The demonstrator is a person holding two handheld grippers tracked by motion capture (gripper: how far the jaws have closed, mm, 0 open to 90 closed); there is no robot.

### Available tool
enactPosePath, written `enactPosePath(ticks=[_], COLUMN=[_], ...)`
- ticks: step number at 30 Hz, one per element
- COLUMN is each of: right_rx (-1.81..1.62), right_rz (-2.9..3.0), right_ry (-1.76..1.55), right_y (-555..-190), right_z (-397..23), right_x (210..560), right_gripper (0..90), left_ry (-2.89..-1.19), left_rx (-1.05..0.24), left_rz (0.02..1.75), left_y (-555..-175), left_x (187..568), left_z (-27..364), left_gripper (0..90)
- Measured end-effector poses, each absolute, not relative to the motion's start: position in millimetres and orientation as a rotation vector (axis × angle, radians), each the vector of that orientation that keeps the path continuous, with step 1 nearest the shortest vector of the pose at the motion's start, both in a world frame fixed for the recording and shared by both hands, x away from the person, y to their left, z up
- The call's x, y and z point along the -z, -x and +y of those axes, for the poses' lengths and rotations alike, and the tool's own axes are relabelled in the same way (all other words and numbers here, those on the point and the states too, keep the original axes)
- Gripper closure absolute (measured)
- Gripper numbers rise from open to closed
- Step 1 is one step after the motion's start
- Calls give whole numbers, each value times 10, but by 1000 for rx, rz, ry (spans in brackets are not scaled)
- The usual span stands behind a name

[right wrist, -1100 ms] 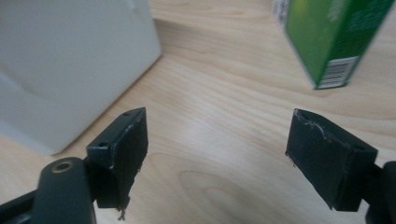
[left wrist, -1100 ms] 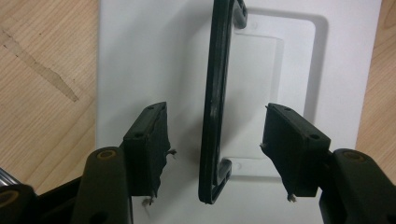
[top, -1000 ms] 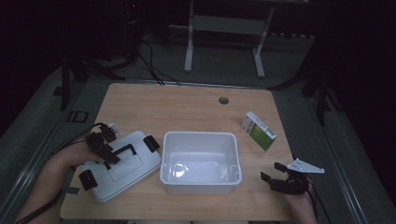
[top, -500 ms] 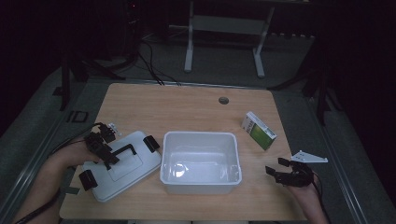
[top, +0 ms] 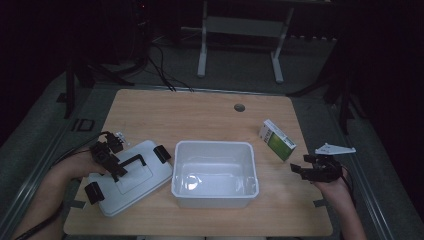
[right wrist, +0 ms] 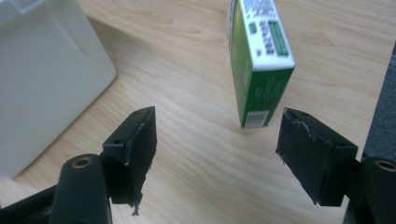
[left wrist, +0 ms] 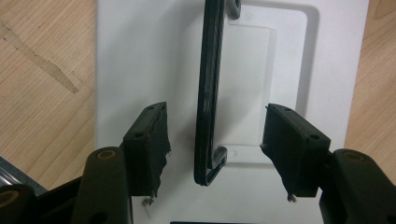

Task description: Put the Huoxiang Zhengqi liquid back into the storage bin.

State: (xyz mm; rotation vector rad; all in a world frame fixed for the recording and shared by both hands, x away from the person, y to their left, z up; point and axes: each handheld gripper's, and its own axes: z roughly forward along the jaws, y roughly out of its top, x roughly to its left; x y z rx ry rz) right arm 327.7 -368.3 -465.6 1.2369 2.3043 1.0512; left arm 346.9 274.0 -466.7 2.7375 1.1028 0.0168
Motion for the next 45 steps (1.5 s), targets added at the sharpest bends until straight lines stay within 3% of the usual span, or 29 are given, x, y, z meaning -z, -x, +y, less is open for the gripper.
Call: enactPosePath(ticks=[24,45], right_rx=[-794,-515], right_rz=[2459,2653], right_ry=[-1200,-1170], right_y=[-4114,-4567], right_z=[-3493,-3234], right_x=[4363,4436], right_gripper=[310,403], left_ry=[-2745,-2761], left_rx=[-1,15], left_rz=[1107,1094], left_y=[-3465,-3472], left_x=[4693,4724], left_z=[2762,2751], left_gripper=[408,408])
